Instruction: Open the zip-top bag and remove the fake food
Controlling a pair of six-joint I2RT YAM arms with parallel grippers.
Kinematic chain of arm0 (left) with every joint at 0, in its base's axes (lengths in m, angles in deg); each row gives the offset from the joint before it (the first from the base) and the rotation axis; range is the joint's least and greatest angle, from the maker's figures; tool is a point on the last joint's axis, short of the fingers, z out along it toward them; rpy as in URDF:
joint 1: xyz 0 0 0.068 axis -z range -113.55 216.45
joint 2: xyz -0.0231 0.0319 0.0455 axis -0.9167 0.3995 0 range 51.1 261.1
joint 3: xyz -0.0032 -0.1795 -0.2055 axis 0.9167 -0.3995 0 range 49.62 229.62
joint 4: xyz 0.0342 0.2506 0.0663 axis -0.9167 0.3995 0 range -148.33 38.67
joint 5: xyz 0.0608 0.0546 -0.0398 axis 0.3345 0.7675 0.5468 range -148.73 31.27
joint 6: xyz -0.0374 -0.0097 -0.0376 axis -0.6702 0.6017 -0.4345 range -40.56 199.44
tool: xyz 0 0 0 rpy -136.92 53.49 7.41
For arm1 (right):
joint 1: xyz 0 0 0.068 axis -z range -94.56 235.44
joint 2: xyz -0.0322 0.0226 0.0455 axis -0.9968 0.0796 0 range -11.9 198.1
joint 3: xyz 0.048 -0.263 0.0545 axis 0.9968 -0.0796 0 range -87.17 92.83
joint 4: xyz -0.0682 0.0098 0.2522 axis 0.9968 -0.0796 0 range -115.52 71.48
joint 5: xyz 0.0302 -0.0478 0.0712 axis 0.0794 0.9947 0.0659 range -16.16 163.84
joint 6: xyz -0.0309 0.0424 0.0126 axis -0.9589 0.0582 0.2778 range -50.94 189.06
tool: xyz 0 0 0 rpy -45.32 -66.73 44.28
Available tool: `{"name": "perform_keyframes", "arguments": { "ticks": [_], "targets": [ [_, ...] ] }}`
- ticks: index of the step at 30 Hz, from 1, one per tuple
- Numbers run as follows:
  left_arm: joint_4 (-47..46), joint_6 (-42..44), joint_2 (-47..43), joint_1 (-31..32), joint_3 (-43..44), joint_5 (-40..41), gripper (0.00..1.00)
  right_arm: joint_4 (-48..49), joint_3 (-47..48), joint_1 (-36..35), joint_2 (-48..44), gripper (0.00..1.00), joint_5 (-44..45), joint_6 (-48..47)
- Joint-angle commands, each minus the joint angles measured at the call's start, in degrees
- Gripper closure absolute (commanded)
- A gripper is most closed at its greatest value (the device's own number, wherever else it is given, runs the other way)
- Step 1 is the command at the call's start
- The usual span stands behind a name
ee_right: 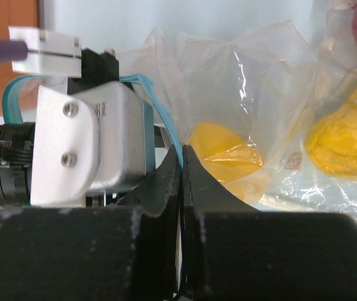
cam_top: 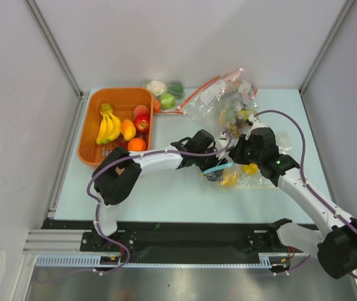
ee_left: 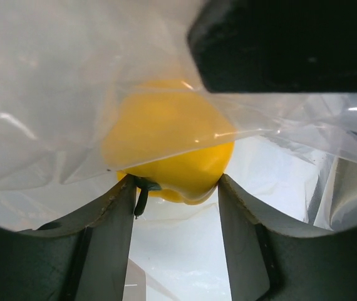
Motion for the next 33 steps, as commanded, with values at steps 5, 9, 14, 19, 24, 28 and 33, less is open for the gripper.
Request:
{"name": "perform_keyframes", "arguments": {
  "ticks": [5,9,14,19,24,28,33],
  "targets": [
    [-3.2,-3.4,-4.4,-0.8,-0.7,-3.8,0.97,1.6,-0.4,-0.6,-1.1,1.0,-1.7,0.6],
    [-2.8,-3.9,-5.2,-1.0,-0.6,-4.2,1.0,1.7,-0.6,-0.5,-1.1,1.0,-1.7,0.6],
    [-1.2,-3.8,-7.4,-1.4,-0.7,-3.5,1.0,1.9,-0.5,0.1,-1.2,1.0,-1.9,0.6],
    [0.6,-4.0,-9.7,-2.4,-0.2,-2.4,1.0,1.7,-0.5,0.9,-1.5,1.0,-2.3,0.6],
    [2.3,-3.1,-11.4,-3.0,-0.4,-2.4,1.0,1.1,-0.6,1.6,-1.6,1.0,-2.4,0.6],
    [2.7,-2.8,-12.3,-3.3,-1.1,-2.4,1.0,1.2,-1.1,2.0,-1.7,1.0,-2.7,0.8],
    [0.9,-4.9,-10.2,-3.3,-0.9,-4.5,0.95,1.6,-1.2,2.2,-1.5,1.0,-3.2,0.8]
  ]
}}
